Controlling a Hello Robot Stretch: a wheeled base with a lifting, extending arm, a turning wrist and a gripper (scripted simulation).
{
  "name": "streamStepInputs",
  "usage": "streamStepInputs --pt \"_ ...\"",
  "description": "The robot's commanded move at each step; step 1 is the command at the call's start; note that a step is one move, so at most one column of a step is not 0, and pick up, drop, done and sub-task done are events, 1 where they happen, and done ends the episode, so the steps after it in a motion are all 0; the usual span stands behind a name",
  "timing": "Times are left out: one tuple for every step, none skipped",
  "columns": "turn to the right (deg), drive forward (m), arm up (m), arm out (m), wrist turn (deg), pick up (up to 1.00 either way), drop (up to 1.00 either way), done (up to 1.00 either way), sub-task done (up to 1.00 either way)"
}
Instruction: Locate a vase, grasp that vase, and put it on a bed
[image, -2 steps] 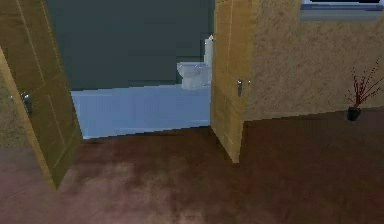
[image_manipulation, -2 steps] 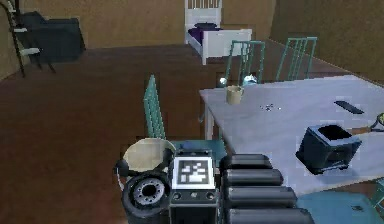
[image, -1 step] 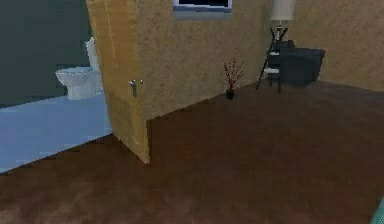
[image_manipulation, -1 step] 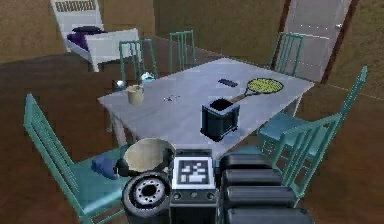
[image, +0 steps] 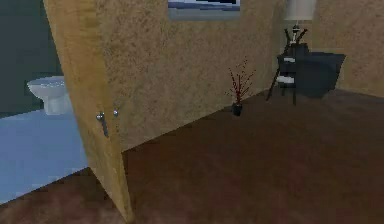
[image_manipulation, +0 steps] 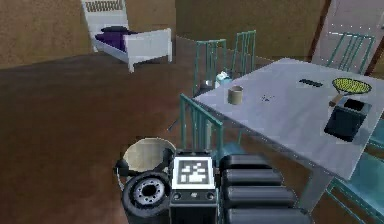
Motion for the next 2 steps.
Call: streamStepInputs --pt "39.0 0.0 0.0 0.0 0.0 0.0 0.0 0.0 0.0" --pt "0.0 0.05 0.0 0.0 0.0 0.0 0.0 0.0 0.0"
